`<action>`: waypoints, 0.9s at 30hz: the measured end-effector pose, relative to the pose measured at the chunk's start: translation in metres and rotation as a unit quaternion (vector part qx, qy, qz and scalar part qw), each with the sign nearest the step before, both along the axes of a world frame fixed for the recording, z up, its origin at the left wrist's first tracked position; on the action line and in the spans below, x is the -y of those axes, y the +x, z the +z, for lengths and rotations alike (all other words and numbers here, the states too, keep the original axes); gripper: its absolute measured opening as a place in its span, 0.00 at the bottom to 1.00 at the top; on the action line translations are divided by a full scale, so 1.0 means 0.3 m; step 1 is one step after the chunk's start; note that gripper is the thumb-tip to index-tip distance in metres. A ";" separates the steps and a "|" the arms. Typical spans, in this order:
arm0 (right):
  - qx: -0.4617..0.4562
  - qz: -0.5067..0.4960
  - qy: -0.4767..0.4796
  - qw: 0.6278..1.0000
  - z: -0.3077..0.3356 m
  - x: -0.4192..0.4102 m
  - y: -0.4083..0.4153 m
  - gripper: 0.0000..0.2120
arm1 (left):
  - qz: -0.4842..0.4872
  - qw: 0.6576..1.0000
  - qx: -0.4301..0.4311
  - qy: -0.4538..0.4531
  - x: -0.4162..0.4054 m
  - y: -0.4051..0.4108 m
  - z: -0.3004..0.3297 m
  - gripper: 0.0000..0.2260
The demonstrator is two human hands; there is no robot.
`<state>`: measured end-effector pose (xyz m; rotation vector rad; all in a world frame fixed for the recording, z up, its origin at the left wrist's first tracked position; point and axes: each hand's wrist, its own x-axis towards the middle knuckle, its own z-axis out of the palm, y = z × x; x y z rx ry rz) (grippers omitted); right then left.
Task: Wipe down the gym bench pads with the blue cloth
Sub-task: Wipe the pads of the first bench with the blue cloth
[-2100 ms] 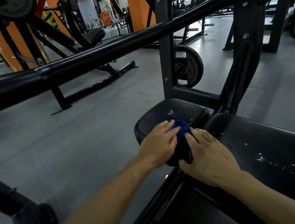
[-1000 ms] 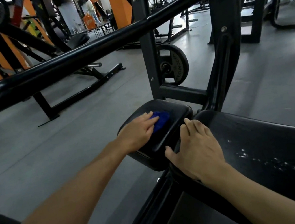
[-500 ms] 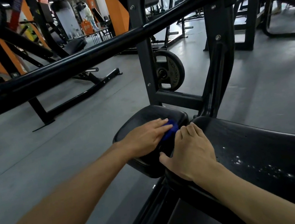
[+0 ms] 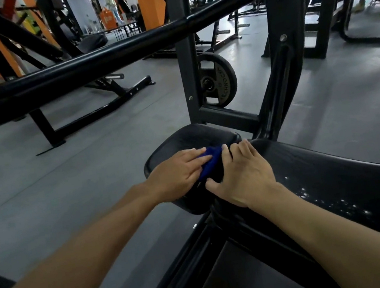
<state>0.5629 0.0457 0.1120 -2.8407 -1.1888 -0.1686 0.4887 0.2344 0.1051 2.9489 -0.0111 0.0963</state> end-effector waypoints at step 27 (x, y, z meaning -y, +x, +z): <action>-0.021 0.019 -0.150 0.988 0.014 -0.106 0.097 0.65 | 0.025 0.998 -0.030 0.047 -0.103 0.194 0.006 0.22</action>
